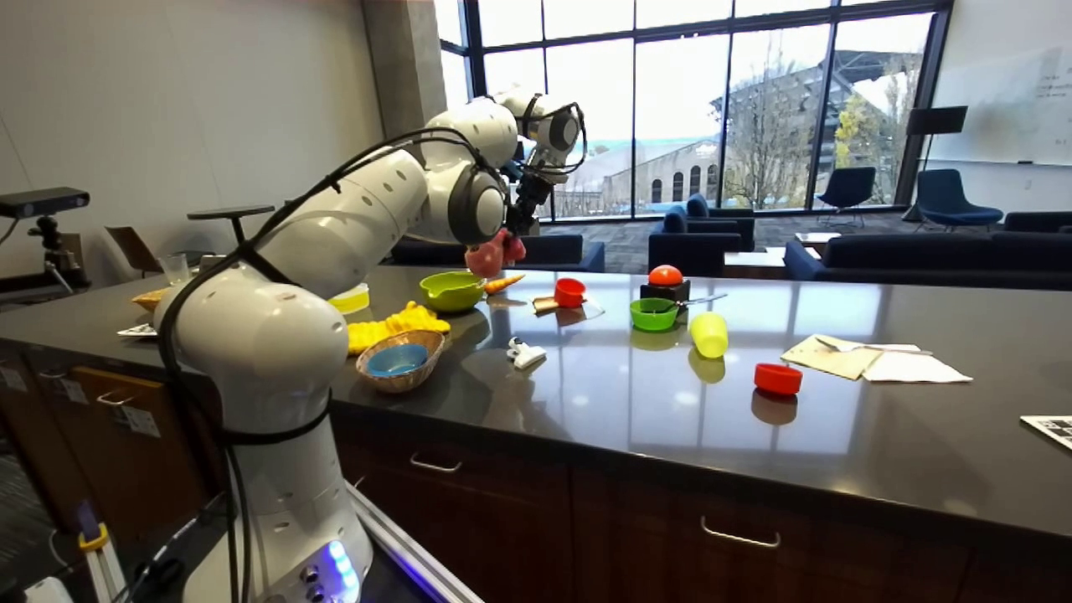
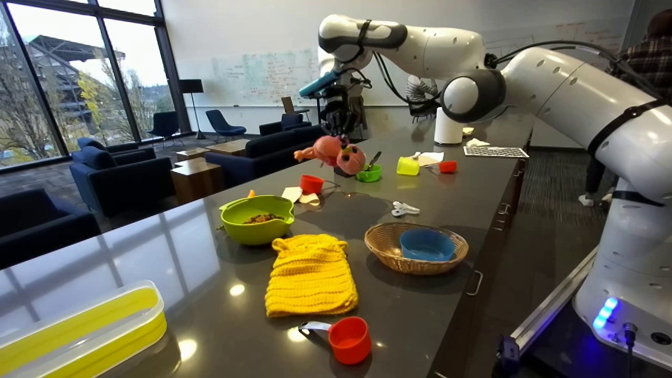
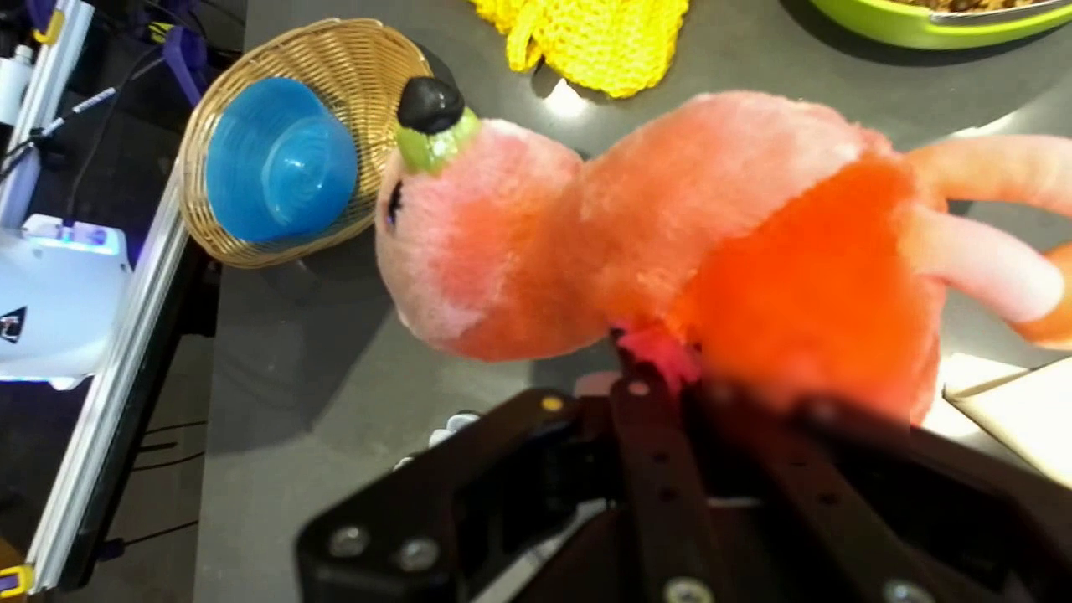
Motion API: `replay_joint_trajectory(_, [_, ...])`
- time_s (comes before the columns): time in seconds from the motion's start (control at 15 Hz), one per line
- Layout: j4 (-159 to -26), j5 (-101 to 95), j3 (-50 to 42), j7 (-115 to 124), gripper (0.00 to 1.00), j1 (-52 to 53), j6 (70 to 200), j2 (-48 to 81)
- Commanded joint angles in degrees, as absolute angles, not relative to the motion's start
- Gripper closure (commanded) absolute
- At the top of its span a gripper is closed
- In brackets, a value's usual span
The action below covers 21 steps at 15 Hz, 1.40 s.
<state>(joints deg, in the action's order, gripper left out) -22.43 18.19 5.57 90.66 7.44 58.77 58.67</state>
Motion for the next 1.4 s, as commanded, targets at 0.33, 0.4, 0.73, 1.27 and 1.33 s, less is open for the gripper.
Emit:
replay_joint_trajectory(0.33, [-20.49,17.83,6.6,94.08,0.96,7.0,57.73,60.02])
replay_joint_trajectory(0.4, [-20.82,17.88,6.6,94.62,0.96,7.02,57.49,60.09])
replay_joint_trajectory(0.73, [-21.26,17.94,6.59,95.12,0.96,7.06,57.28,60.16])
replay_joint_trajectory(1.27, [-21.26,17.95,6.61,95.41,0.96,7.06,57.22,60.12])
replay_joint_trajectory(1.33, [-21.26,17.95,6.61,95.41,0.99,7.06,57.22,60.12])
